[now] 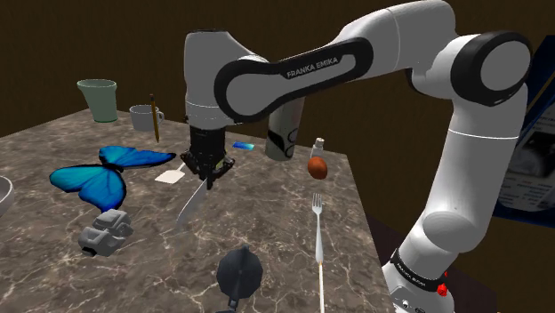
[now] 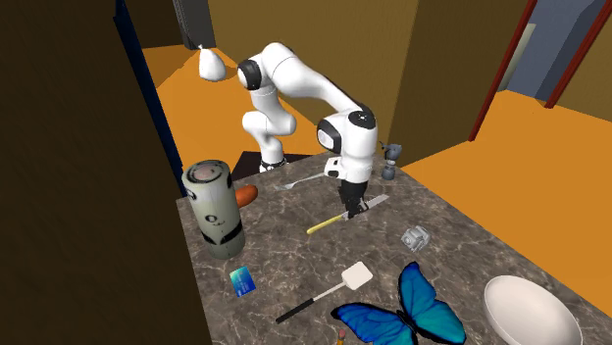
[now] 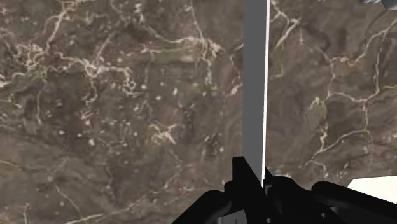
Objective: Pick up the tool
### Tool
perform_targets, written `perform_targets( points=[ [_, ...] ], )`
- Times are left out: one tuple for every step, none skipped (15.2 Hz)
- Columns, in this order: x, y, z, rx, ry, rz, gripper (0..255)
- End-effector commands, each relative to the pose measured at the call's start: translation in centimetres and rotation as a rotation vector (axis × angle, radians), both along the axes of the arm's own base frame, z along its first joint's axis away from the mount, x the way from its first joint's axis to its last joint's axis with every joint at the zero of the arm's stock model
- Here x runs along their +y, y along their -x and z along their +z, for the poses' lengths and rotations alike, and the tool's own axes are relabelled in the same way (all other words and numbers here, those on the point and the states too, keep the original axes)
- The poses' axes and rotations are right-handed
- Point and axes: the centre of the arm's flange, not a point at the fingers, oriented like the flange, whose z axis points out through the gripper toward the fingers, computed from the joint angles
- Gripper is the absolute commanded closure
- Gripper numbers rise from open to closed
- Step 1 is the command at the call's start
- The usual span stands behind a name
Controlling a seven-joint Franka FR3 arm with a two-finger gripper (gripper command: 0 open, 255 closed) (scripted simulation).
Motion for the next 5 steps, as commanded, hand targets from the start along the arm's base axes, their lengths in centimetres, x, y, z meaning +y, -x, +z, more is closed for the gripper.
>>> perform_targets(
  points=[
    [-0.1, -0.1, 1.1, 0.0, 0.0, 0.0, 255],
    [-0.1, -0.1, 1.6, 0.0, 0.0, 0.0, 255],
    [-0.1, -0.1, 2.1, 0.0, 0.0, 0.0, 255],
    [-0.1, -0.1, 2.2, 0.0, 0.0, 0.0, 255],
    [-0.1, -0.1, 2.2, 0.0, 0.0, 0.0, 255]
  ],
)
